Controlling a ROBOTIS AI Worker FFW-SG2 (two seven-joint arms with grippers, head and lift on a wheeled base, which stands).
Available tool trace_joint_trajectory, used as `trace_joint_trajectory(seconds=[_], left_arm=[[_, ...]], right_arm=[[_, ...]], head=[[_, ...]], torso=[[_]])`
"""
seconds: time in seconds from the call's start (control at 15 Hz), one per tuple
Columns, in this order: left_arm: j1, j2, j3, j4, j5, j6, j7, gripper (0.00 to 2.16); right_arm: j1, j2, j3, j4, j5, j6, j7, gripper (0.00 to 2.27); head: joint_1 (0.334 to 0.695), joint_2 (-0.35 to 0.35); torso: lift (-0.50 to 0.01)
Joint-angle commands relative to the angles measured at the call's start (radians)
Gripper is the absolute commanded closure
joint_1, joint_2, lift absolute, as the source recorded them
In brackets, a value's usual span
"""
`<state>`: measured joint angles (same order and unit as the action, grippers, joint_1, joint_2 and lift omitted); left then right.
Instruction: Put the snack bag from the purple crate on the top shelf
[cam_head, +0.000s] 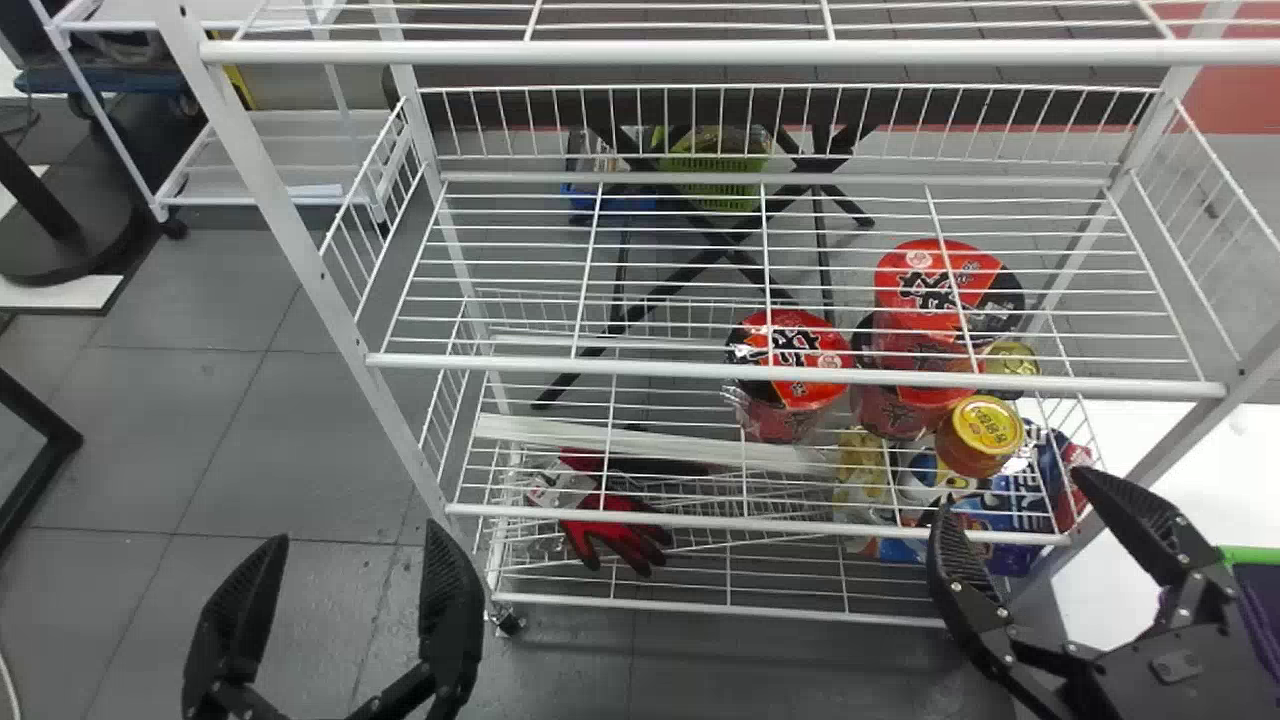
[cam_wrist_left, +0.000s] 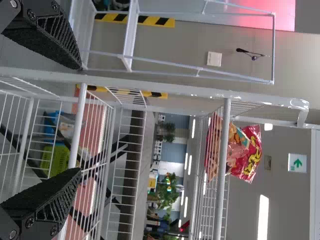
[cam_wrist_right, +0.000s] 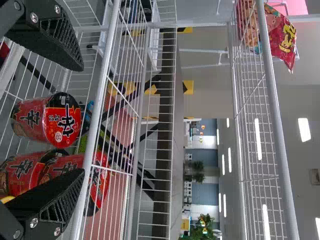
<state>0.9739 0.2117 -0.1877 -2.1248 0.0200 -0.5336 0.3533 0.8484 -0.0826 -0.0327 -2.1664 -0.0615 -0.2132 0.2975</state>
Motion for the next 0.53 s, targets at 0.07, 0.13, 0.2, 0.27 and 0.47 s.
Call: trace_joint_trajectory(seconds=[0.07, 0.13, 0.2, 0.27, 0.47], left_arm=[[0.0, 0.002, 0.004, -0.003, 0.0, -0.004, 0.001, 0.08], [0.0, 0.002, 0.005, -0.003, 0.0, -0.004, 0.0, 0.08], [0.0, 0.003, 0.005, -0.004, 0.001, -0.004, 0.0, 0.08], [0.0, 0.003, 0.005, -0.004, 0.0, -0.007, 0.0, 0.08], [-0.001, 0.005, 0.005, -0.004, 0.0, -0.007, -0.002, 0.08]], right_arm=[[-0.002, -0.002, 0.005, 0.003, 0.0, -0.008, 0.0, 0.08], [-0.002, -0.002, 0.005, 0.003, 0.0, -0.008, 0.0, 0.08], [-0.002, -0.002, 0.005, 0.003, 0.0, -0.008, 0.0, 0.08], [-0.002, -0.002, 0.005, 0.007, 0.0, -0.008, -0.001, 0.08], [-0.005, -0.002, 0.007, 0.01, 0.0, -0.008, -0.001, 0.08]], head=[[0.695, 0.067], [0.695, 0.07], [0.695, 0.071], [0.695, 0.071], [0.695, 0.072]], torso=[[-0.392], [-0.396], [-0.4], [-0.404], [-0.416]])
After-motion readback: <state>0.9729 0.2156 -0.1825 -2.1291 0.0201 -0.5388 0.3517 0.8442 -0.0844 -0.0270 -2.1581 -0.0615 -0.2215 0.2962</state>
